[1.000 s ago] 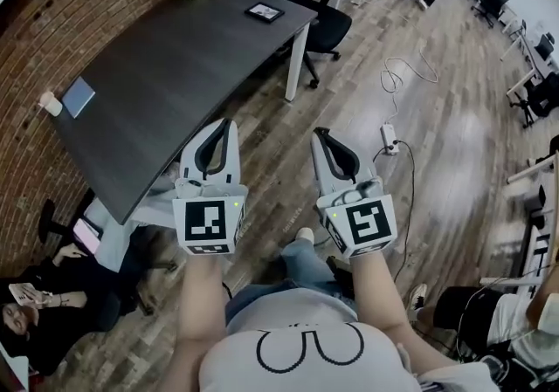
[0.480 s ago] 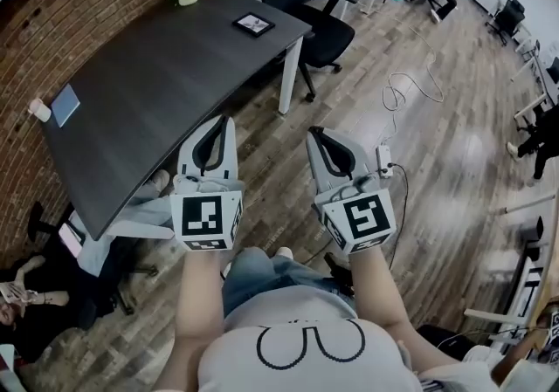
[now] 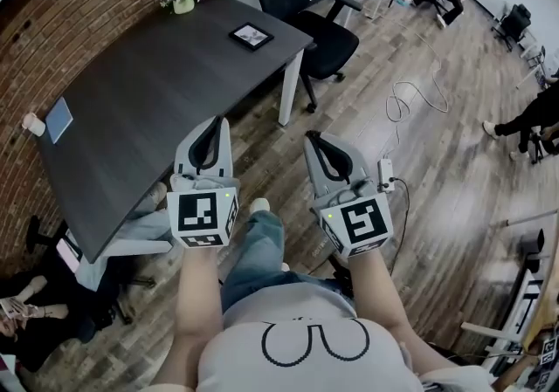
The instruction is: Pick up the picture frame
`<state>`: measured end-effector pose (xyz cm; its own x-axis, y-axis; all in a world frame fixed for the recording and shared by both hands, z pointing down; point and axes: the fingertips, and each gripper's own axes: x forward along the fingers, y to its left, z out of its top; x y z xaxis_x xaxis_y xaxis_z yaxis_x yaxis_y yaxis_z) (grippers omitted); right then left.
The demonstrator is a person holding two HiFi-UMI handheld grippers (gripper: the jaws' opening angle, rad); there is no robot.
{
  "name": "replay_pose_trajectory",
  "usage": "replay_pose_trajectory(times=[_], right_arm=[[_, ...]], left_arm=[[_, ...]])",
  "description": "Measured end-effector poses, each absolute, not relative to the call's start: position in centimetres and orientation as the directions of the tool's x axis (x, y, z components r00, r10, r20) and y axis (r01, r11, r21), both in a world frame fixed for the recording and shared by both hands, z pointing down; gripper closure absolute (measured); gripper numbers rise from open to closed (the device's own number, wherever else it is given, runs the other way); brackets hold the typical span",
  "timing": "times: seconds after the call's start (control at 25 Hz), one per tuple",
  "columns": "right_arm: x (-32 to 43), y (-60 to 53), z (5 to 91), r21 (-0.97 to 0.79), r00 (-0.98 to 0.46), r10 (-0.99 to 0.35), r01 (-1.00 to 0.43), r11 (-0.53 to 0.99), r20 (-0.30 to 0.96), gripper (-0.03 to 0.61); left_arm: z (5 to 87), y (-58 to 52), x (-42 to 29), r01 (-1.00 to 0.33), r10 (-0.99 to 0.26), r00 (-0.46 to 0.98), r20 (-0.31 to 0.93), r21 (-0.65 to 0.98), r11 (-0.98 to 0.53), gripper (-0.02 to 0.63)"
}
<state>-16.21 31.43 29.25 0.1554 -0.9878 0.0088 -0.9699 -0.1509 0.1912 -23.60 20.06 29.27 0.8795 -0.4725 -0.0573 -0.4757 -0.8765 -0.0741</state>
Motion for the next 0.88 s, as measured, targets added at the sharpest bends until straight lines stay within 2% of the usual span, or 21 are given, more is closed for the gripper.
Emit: replay_pose_trajectory(times=[0.56, 0.88], right_arm=[[-3.6, 16.0, 28.8, 0.179, 0.189, -0.982, -0.967, -0.181, 0.029, 0.579], [0.8, 7.2, 29.9, 0.182, 0.191, -0.98, -0.967, -0.178, 0.062, 0.578]], left_arm=[[28.7, 4.0, -10.5, -0.428, -0.426, 0.904, -0.049, -0.049, -0.902, 0.614], [29.5, -4.8, -6.6, -0.426, -0.424, 0.905, -0.049, -0.043, -0.904, 0.614]])
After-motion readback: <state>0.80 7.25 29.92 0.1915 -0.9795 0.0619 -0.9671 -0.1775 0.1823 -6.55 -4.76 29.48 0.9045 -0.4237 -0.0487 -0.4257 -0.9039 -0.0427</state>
